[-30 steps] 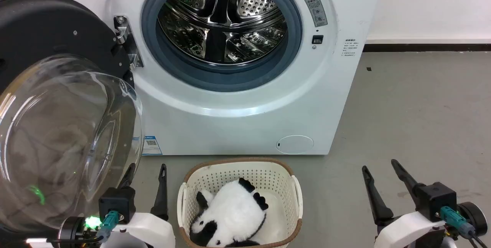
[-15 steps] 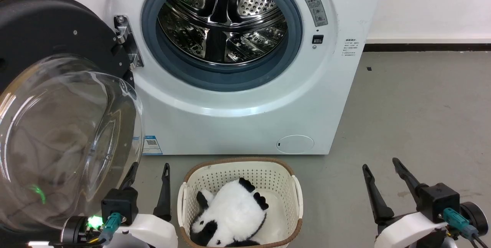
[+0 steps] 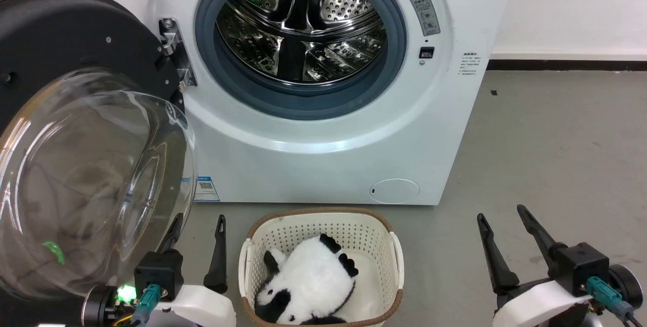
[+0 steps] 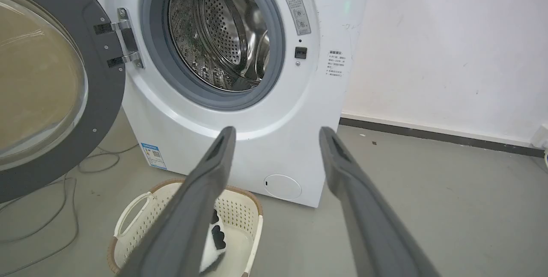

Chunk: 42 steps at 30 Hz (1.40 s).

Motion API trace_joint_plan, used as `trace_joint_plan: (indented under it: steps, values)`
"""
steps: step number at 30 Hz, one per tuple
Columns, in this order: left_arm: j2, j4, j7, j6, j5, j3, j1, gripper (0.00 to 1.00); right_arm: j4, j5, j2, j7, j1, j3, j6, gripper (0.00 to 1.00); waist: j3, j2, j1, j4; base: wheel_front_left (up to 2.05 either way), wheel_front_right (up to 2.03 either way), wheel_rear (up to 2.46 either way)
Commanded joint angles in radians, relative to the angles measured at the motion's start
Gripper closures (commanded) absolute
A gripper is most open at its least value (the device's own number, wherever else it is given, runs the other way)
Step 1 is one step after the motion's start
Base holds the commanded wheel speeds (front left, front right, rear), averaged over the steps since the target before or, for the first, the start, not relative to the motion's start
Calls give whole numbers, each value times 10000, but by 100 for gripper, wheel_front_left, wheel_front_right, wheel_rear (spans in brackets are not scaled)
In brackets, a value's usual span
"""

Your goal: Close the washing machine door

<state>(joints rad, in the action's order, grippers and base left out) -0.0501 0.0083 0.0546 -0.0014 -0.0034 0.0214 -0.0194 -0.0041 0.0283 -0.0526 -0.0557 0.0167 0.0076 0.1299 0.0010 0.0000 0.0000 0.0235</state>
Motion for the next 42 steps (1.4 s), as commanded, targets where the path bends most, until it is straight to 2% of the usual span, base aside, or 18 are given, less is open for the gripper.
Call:
trace_joint_plan:
  steps: [1, 13, 42]
  values:
    - [-12, 15, 110, 69, -78, 21, -94, 0, -64, 90, 6, -100, 118, 38, 2, 0, 1, 0, 0, 44, 0, 0, 0]
    - [-27, 4, 361, 95, -112, 41, -131, 0, -123, 165, 8, -350, 170, 232, 3, 0, -3, 0, 0, 628, 0, 0, 0]
    - [-77, -56, 946, 197, -179, 43, -411, 0, -124, 379, 1, -935, 319, 661, 4, 0, -151, 0, 0, 2638, 0, 0, 0]
